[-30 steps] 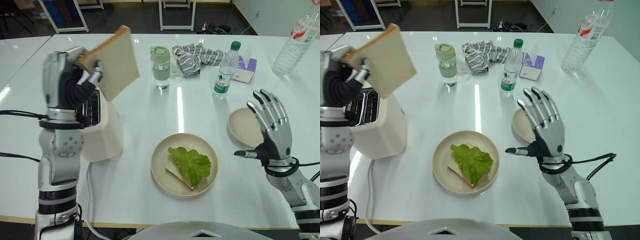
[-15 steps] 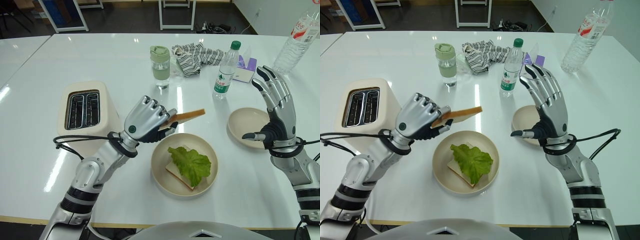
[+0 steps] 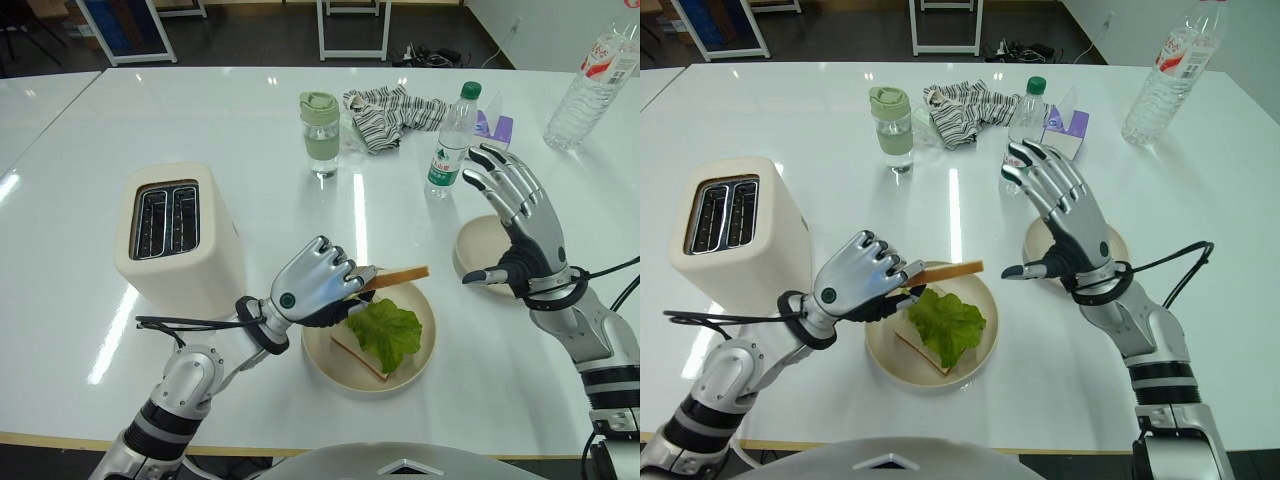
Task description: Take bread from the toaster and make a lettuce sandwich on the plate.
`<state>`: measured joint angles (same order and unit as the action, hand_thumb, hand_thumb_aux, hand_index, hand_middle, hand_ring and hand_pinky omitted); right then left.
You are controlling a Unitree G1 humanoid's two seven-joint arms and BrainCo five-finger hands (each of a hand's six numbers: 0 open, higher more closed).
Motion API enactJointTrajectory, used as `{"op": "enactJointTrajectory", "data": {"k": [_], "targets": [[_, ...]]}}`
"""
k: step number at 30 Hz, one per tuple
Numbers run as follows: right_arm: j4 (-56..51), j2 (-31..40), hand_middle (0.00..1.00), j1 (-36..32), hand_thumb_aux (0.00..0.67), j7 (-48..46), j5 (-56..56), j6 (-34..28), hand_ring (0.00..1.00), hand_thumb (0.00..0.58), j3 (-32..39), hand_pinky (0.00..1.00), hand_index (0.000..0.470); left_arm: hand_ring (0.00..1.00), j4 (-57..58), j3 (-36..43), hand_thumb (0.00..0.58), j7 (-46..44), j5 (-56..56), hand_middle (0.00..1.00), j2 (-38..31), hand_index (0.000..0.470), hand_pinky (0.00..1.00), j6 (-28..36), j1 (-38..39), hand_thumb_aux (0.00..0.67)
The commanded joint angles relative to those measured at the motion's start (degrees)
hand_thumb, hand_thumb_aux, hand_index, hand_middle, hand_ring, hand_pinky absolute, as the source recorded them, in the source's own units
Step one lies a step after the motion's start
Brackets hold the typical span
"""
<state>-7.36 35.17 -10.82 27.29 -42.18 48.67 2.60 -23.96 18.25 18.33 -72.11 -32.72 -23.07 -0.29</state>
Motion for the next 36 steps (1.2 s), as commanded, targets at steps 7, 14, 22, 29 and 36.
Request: {"op": "enactJointTrajectory", "data": {"k": [7, 14, 22, 29, 36], "targets": [[-1.4, 1.9, 0.00, -0.3, 0.000, -7.9, 3.9, 2.9, 0.00, 0.000, 1.5, 0.00, 0.000, 1.00, 2.9, 3.2, 0.580, -1.7, -4.0, 1.00, -0.5, 0.470, 1.00, 0.3, 1.6, 0.670], [-0.8, 4.3, 0.00, 0.2, 0.000, -16.2, 7.9, 4.4, 0.00, 0.000, 2.4, 0.00, 0.000, 1.00, 2.3, 5.6, 0.580, -4.8, -2.5, 1.00, -1.0, 0.470, 1.00, -1.3, 3.3, 0.670], [0.9, 12.4, 0.00, 0.8, 0.000, -40.7, 17.8, 2.0, 0.00, 0.000, 11.4, 0.00, 0.000, 1.00, 3.9, 7.4, 0.580, -7.3, -1.9, 1.00, -1.9, 0.470, 1.00, -3.0, 3.9, 0.670], [7.2, 16.5, 0.00, -1.0, 0.000, -61.2, 30.9, -2.4, 0.00, 0.000, 18.4, 0.00, 0.000, 1.00, 5.8, 7.9, 0.580, -7.9, -2.1, 1.00, -1.6, 0.470, 1.00, -2.5, 2.9, 0.670], [9.4, 14.8, 0.00, -2.9, 0.000, -69.7, 30.8, -3.7, 0.00, 0.000, 20.9, 0.00, 0.000, 1.00, 9.1, 8.8, 0.580, -7.2, -2.5, 1.00, -1.0, 0.470, 1.00, -1.9, 1.1, 0.670]]}}
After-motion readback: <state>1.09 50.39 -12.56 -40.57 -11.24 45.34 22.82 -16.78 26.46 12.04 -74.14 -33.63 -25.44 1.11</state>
